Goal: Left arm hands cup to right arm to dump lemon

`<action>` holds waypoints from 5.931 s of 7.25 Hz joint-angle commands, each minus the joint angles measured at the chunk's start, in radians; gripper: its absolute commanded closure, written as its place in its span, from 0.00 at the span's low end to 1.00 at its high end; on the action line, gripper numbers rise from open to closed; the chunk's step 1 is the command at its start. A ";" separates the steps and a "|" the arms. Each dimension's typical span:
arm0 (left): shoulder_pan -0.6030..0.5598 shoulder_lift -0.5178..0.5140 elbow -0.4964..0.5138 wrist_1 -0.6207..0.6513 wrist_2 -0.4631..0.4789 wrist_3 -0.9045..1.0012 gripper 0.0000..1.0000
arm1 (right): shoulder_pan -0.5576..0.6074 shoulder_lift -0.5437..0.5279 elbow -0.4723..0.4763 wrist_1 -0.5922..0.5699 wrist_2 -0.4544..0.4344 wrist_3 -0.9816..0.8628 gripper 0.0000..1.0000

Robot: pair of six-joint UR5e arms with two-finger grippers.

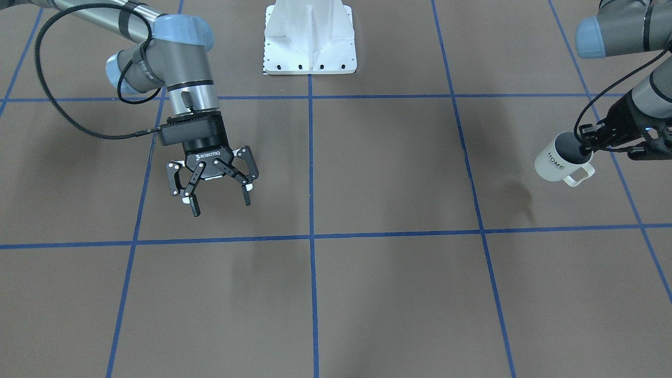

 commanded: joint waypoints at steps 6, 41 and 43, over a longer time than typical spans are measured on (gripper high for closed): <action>0.007 0.001 0.137 -0.227 -0.001 -0.130 1.00 | 0.230 -0.057 0.007 -0.114 0.470 -0.083 0.00; -0.342 -0.011 0.171 0.038 -0.099 0.394 0.00 | 0.897 -0.517 0.177 -0.788 1.061 -1.195 0.00; -0.342 -0.011 0.171 0.038 -0.099 0.394 0.00 | 0.897 -0.512 0.179 -0.788 1.061 -1.195 0.00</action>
